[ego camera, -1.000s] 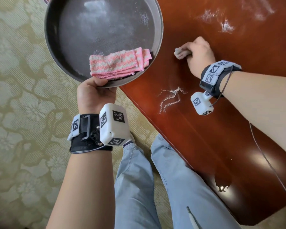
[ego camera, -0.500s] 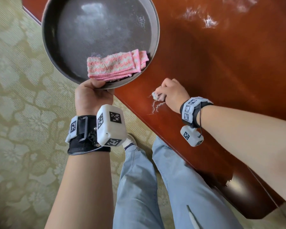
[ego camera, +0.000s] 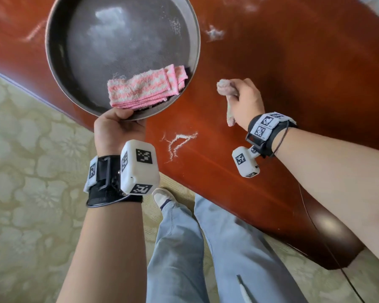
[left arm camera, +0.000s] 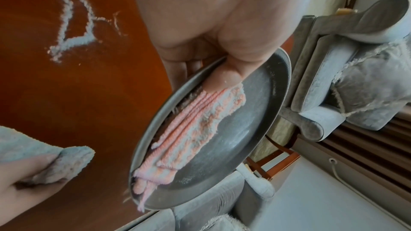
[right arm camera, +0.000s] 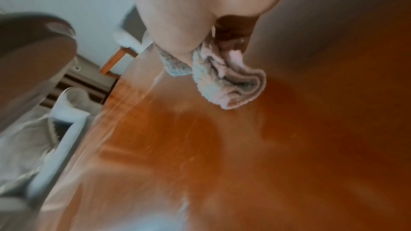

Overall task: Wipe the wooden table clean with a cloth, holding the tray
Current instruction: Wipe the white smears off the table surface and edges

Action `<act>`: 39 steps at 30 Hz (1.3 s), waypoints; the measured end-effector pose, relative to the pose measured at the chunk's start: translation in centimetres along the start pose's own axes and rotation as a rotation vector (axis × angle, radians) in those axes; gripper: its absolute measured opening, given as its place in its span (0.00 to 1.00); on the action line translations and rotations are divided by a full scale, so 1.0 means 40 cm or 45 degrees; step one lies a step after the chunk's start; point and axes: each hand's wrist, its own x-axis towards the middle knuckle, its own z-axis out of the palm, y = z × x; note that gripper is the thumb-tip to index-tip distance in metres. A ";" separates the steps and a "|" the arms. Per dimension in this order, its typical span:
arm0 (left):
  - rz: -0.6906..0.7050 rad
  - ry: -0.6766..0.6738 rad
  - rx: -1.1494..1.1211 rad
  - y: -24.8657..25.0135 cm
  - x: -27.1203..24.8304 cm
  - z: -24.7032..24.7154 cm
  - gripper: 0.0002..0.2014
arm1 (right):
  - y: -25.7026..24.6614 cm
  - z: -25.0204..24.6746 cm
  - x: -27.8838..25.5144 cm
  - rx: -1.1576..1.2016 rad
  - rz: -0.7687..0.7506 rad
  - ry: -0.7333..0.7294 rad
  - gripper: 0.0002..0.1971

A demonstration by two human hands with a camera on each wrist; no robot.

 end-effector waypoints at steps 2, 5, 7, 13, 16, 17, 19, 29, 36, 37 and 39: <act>-0.010 -0.006 0.034 -0.040 0.011 0.037 0.20 | 0.055 -0.046 0.008 -0.027 0.078 0.076 0.12; -0.038 -0.005 0.066 -0.089 0.027 0.080 0.20 | 0.125 -0.106 0.019 -0.070 0.205 0.186 0.13; -0.048 -0.004 0.100 -0.119 0.035 0.103 0.21 | 0.159 -0.137 0.028 -0.117 0.284 0.223 0.13; -0.072 0.004 0.184 -0.181 0.048 0.152 0.19 | 0.208 -0.167 0.051 -0.217 0.398 0.255 0.12; -0.087 0.019 0.189 -0.191 0.059 0.160 0.20 | 0.218 -0.159 0.065 -0.271 0.360 0.210 0.14; -0.095 0.021 0.188 -0.192 0.062 0.159 0.21 | 0.221 -0.152 0.066 -0.287 0.331 0.193 0.15; -0.107 0.024 0.198 -0.188 0.069 0.155 0.22 | 0.222 -0.134 0.068 -0.295 0.282 0.192 0.18; -0.096 0.027 0.195 -0.126 0.077 0.104 0.17 | 0.129 -0.019 0.034 -0.373 0.063 0.128 0.12; -0.080 0.016 0.259 -0.063 0.067 0.053 0.15 | -0.022 0.118 -0.064 -0.441 -0.031 -0.242 0.17; -0.082 0.014 0.269 -0.055 0.066 0.048 0.15 | -0.037 0.136 -0.078 -0.455 -0.066 -0.281 0.17; -0.071 0.010 0.287 -0.039 0.062 0.033 0.15 | -0.056 0.159 -0.095 -0.458 -0.093 -0.312 0.17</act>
